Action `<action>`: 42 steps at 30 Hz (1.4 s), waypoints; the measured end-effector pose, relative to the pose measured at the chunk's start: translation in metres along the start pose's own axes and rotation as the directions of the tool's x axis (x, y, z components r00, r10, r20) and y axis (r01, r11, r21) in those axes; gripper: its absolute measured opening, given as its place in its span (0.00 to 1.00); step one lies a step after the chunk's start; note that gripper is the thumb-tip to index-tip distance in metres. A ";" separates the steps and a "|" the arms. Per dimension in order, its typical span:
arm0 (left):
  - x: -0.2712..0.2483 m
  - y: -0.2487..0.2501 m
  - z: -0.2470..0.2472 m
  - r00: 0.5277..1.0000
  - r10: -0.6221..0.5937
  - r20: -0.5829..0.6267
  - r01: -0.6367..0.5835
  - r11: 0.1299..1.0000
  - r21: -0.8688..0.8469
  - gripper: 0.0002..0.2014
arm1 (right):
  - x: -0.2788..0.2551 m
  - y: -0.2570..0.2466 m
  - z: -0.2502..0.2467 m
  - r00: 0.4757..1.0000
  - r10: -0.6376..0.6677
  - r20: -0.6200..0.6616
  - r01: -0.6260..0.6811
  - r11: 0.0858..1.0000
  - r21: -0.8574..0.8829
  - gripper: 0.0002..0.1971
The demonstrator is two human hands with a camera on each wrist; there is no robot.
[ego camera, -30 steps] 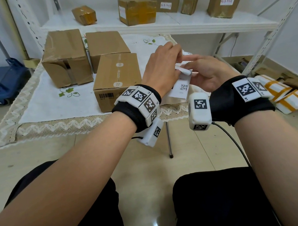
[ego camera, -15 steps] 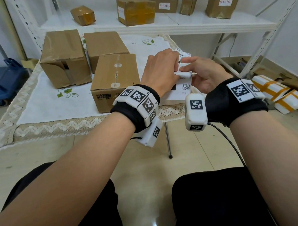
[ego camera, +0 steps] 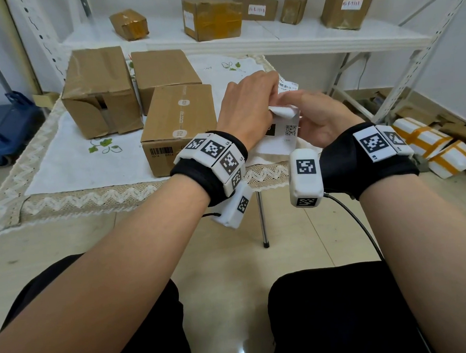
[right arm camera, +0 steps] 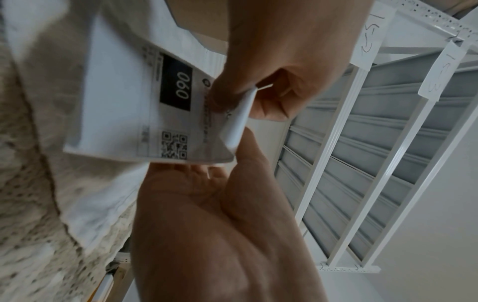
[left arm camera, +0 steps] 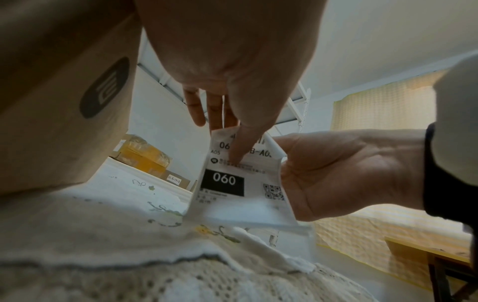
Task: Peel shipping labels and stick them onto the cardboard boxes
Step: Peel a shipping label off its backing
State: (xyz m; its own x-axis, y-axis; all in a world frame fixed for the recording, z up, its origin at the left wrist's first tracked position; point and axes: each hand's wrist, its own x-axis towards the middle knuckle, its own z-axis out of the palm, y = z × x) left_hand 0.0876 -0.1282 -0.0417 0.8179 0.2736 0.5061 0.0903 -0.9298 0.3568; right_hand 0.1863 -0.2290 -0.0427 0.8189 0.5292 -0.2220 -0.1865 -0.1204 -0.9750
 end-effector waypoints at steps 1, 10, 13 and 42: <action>0.000 0.000 0.000 1.000 0.008 0.004 -0.008 1.000 -0.001 0.13 | 0.000 0.001 0.000 1.000 0.005 0.017 -0.005 1.000 -0.010 0.09; -0.004 0.004 -0.002 1.000 -0.005 0.023 0.005 1.000 -0.012 0.13 | 0.009 0.004 -0.003 0.999 -0.007 -0.054 0.007 1.000 0.005 0.12; -0.004 0.004 -0.001 1.000 -0.011 0.028 0.012 1.000 -0.014 0.12 | 0.018 0.009 -0.007 0.995 0.013 -0.096 -0.015 1.000 -0.020 0.10; 0.001 -0.004 0.005 1.000 0.009 0.001 -0.009 1.000 0.012 0.05 | 0.011 0.005 -0.005 0.996 0.051 -0.070 -0.051 0.999 0.010 0.22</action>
State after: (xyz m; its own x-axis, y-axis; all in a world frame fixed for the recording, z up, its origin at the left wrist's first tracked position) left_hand 0.0909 -0.1256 -0.0460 0.8191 0.2649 0.5088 0.0894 -0.9351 0.3428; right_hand 0.1972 -0.2277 -0.0500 0.8443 0.4622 -0.2712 -0.2331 -0.1390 -0.9625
